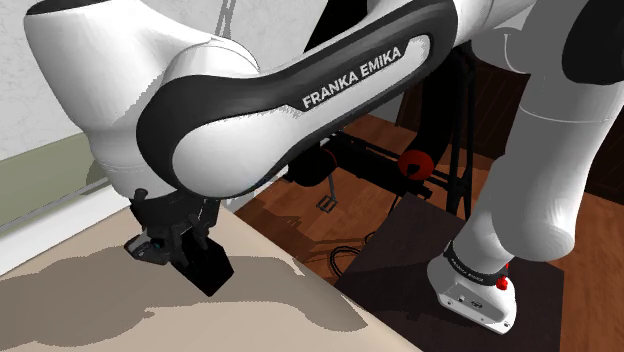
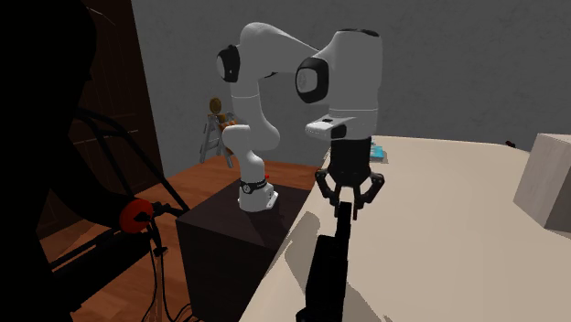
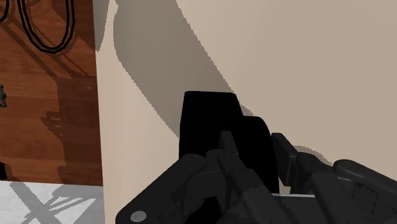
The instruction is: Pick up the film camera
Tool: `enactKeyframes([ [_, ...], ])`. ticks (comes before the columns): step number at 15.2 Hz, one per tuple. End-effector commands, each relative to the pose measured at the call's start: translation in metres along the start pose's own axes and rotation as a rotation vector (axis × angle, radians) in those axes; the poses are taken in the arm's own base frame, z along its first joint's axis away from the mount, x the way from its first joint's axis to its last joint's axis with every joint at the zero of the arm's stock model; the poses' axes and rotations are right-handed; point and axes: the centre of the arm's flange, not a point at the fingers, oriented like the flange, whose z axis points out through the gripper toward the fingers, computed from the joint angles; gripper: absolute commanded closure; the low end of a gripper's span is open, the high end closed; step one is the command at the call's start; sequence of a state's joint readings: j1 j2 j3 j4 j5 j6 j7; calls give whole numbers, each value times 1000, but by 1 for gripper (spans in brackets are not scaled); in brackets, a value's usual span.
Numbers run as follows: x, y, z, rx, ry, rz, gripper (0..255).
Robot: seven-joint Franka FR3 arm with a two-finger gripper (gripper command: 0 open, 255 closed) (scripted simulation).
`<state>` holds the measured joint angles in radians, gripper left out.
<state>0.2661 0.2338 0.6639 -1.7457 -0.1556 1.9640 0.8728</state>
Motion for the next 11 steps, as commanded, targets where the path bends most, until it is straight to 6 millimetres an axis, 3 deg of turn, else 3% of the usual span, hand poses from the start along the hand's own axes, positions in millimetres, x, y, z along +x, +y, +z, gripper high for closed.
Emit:
enactKeyframes([
  [1, 0, -1, -13, 1, 1, 0, 255],
  [9, 1, -2, -55, 1, 1, 0, 255],
  [11, 1, -2, -56, 1, 1, 0, 255],
])
